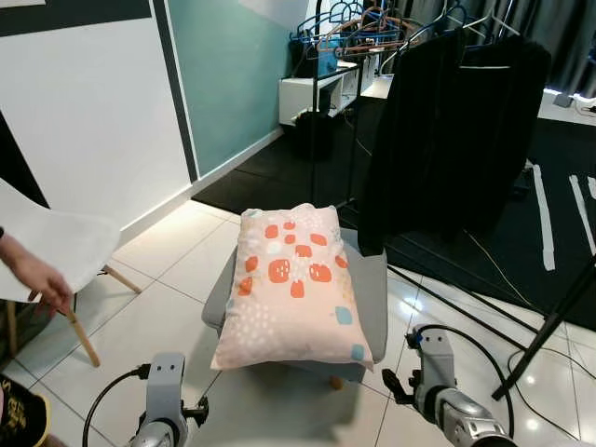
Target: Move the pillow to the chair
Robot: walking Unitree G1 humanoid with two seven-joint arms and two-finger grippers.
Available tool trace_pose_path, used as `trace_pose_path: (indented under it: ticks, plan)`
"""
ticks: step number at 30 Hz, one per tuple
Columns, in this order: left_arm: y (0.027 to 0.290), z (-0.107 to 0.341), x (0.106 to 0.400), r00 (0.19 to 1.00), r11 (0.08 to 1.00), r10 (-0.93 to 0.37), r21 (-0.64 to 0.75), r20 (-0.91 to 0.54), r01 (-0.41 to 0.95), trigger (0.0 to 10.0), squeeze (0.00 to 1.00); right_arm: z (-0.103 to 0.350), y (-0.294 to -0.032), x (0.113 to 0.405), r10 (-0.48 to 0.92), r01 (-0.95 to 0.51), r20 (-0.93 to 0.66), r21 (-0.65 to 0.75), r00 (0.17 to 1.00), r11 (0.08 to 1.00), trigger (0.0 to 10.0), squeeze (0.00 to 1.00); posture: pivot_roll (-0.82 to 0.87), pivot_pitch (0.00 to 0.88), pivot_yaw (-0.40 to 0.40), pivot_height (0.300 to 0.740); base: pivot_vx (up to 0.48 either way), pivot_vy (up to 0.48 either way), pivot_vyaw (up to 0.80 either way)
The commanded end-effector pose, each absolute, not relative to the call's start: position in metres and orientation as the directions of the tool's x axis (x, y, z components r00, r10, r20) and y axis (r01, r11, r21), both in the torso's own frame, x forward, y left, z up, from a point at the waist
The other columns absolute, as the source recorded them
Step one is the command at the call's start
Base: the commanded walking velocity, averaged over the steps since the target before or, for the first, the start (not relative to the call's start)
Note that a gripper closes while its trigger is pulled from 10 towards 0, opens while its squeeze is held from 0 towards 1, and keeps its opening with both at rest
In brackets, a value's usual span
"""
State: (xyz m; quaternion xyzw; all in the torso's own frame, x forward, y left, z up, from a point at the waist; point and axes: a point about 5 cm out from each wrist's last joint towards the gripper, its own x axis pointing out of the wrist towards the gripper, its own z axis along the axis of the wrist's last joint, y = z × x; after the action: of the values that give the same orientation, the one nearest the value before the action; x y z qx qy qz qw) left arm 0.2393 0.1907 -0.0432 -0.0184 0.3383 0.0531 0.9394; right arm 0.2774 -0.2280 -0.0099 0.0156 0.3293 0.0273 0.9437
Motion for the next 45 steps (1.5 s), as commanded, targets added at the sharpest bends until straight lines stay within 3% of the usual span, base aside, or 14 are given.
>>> trace_pose_path:
  ticks: [1,20,32,35,36,45]
  plan:
    - [0.188,-0.044,0.24,0.768,0.994,0.087,0.002,-0.635,-0.111,10.0,0.0,-0.01,-0.226,0.278,0.068,-0.04,-0.617,0.06,0.784,0.997,10.0,0.0,-0.19,0.016,-0.014,0.74,0.319,0.0,0.0]
    - [0.157,-0.043,0.25,0.774,0.996,0.072,-0.002,-0.63,-0.094,10.0,0.0,-0.004,-0.227,0.285,0.054,-0.009,-0.597,0.078,0.801,0.997,10.0,0.0,-0.18,0.023,-0.014,0.74,0.236,0.0,0.0]
    - [0.149,-0.04,0.257,0.77,0.997,0.071,0.014,-0.634,-0.08,10.0,0.0,0.001,-0.224,0.291,0.063,-0.016,-0.579,0.086,0.813,0.996,10.0,0.0,-0.18,0.022,-0.017,0.74,0.0,-0.403,0.0]
    - [0.16,-0.038,0.258,0.777,0.994,0.093,0.02,-0.623,-0.104,10.0,0.0,0.005,-0.223,0.295,0.069,-0.015,-0.566,0.099,0.821,0.995,10.0,0.0,-0.18,0.022,-0.017,0.74,0.0,0.0,0.0]
    - [0.176,-0.038,0.256,0.784,0.993,0.104,0.02,-0.612,-0.117,10.0,0.0,0.009,-0.222,0.299,0.078,-0.019,-0.551,0.112,0.831,0.994,10.0,0.0,-0.18,0.023,-0.017,0.74,0.0,0.0,0.0]
    - [0.196,-0.038,0.251,0.794,0.993,0.106,0.022,-0.599,-0.116,10.0,0.0,0.021,-0.222,0.31,0.093,-0.035,-0.515,0.12,0.852,0.992,10.0,0.0,-0.19,0.016,-0.02,0.74,0.0,0.0,0.0]
